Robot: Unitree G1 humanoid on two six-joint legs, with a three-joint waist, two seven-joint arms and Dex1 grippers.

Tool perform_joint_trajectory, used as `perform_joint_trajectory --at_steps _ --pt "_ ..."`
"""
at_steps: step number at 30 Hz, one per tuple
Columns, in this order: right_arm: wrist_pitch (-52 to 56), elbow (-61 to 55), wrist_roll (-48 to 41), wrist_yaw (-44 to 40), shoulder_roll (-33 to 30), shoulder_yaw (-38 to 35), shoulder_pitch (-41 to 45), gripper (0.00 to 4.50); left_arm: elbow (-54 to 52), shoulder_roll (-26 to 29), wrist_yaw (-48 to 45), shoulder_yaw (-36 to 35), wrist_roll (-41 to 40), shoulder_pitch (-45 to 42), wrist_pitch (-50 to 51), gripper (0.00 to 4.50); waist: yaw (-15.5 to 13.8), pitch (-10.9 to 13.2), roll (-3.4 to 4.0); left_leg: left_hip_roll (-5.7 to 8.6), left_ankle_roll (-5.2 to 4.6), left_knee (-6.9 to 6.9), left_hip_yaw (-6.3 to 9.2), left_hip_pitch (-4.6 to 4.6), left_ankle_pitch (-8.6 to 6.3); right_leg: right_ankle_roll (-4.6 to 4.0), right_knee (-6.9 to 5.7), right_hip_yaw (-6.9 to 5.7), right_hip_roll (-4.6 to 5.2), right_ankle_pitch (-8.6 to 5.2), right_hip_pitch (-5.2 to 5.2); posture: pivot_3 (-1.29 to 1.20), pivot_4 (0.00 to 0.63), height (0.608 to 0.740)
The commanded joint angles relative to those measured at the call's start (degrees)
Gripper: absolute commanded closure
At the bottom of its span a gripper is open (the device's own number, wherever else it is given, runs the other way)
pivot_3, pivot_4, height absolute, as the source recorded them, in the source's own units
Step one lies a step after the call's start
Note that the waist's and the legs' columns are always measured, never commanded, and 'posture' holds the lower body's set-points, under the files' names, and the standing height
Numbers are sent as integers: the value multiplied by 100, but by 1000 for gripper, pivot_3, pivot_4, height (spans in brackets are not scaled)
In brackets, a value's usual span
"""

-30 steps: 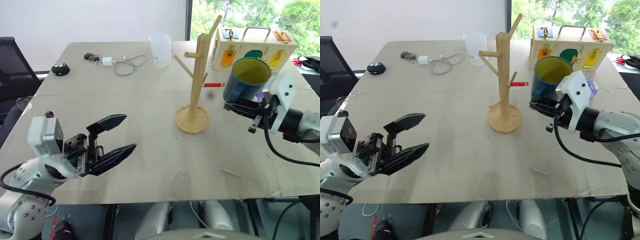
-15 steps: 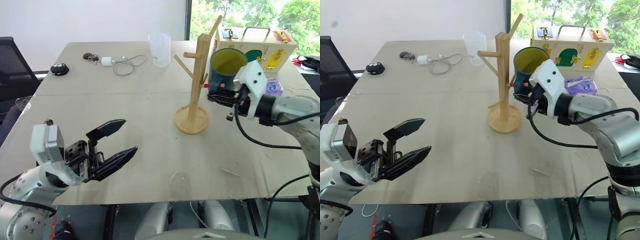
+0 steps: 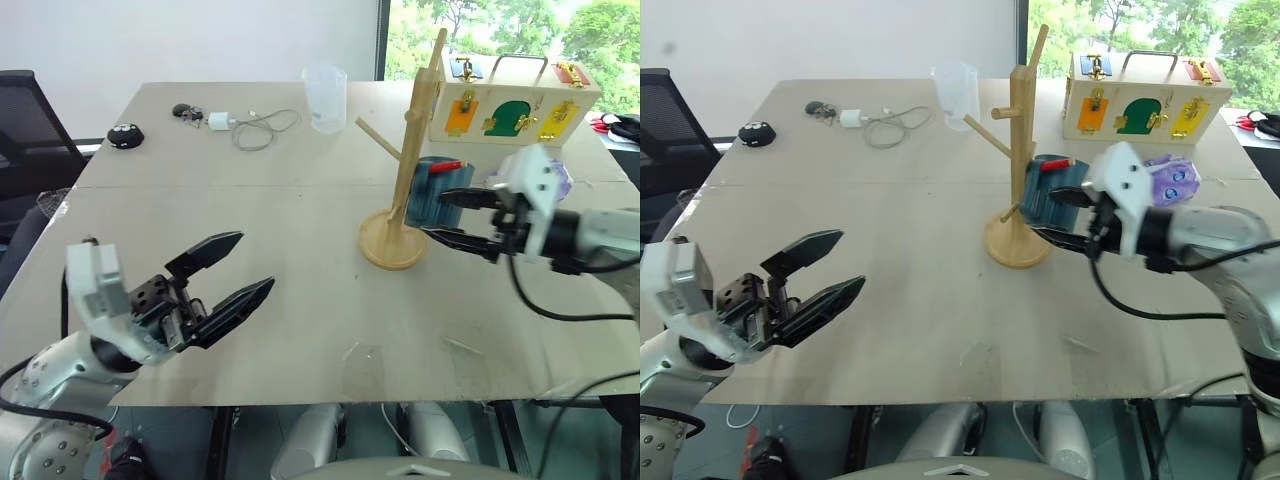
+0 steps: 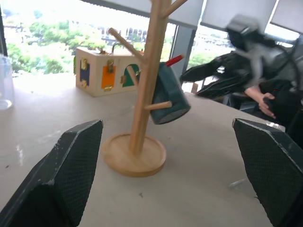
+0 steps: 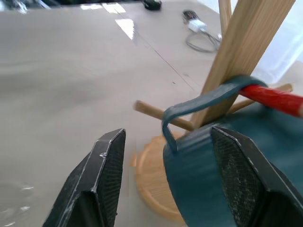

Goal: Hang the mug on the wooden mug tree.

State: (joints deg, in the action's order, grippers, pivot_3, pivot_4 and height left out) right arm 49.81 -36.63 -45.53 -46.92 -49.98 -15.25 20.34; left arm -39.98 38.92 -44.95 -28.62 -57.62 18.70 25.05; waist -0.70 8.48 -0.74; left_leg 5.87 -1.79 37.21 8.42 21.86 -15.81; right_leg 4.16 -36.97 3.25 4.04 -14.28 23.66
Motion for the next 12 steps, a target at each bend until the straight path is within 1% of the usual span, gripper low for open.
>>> perform_joint_trajectory --at_steps 1,3,6,7,9,12 --pt "19 -124 -477 -231 -130 -1092 -709 1717 -8 49 40 138 512 224 -15 0 -7 0 0 0 -1 0 -4 -1 0 0 0 4 0 0 0 0 150 740" --pt "-334 -92 15 -475 -251 -1358 -1541 1717 176 59 -94 158 609 267 -41 0 -18 -1 -2 -4 0 1 -3 -4 -1 -2 0 -6 1 2 -5 0 150 740" --pt "-946 65 674 -727 -197 -1626 -2708 1717 405 81 -221 135 644 293 4 0 -41 -2 -3 -4 1 2 1 -7 -1 -3 1 -16 2 1 -10 0 150 740" --pt "-1060 123 756 -786 -177 -1672 -2937 1717 446 79 -220 123 621 295 45 0 -42 -3 -5 -3 1 2 -2 -5 -1 -2 1 -14 4 2 -10 0 150 740" --pt "-1573 346 1194 -876 -110 -1638 -3419 1717 577 129 -295 157 702 313 85 0 -16 -3 -3 -3 1 5 -2 -8 -1 -2 0 -13 4 2 -14 0 150 740" --pt "-2181 623 1719 -782 66 -1405 -3797 1717 810 310 -400 352 983 273 179 0 -4 -4 -5 -8 2 5 -10 -15 -1 -2 0 -14 4 2 -15 0 150 740"
